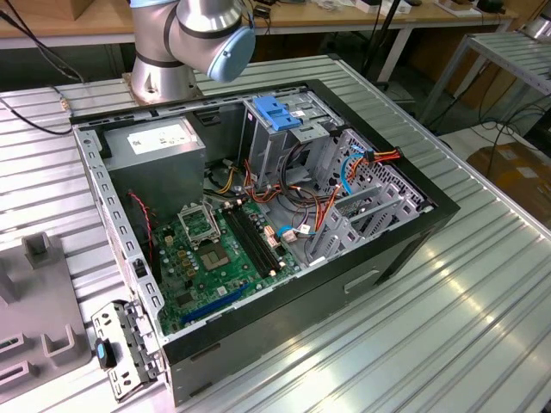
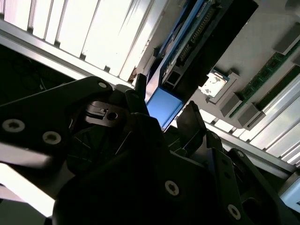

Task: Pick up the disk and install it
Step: 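Pick up the disk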

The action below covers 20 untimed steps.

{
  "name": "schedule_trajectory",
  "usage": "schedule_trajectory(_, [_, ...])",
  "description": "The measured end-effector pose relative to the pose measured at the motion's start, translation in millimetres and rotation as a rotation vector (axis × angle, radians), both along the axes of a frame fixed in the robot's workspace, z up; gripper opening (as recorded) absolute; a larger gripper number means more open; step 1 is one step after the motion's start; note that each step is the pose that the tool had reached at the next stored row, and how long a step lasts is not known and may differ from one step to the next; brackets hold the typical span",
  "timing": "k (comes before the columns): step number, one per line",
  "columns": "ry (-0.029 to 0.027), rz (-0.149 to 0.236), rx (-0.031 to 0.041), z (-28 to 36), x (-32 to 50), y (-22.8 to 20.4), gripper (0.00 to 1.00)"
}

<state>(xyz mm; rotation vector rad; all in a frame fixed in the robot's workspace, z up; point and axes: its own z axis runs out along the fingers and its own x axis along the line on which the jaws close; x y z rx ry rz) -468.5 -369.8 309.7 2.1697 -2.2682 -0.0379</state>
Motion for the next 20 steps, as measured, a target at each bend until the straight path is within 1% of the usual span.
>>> schedule_trajectory(4, [0.0003, 0.000, -0.0008, -7.4, 0.7, 0.0, 0.54])
schedule_trajectory(7, [0.0005, 0.000, -0.0008, -8.0, 0.8, 0.0, 0.54])
schedule_trajectory(8, [-0.0024, 0.000, -0.0009, -13.1, 0.8, 0.0, 0.54])
schedule_trajectory(9, [-0.0026, 0.000, -0.0009, -13.6, 0.8, 0.1, 0.39])
schedule_trajectory(11, [-0.0026, 0.000, -0.0014, -14.2, 0.8, 1.2, 0.39])
schedule_trajectory(19, [-0.0027, 0.000, -0.0014, -14.3, 0.8, 1.2, 0.39])
schedule_trajectory(20, [-0.0027, 0.000, -0.0014, -14.3, 0.8, 1.2, 0.38])
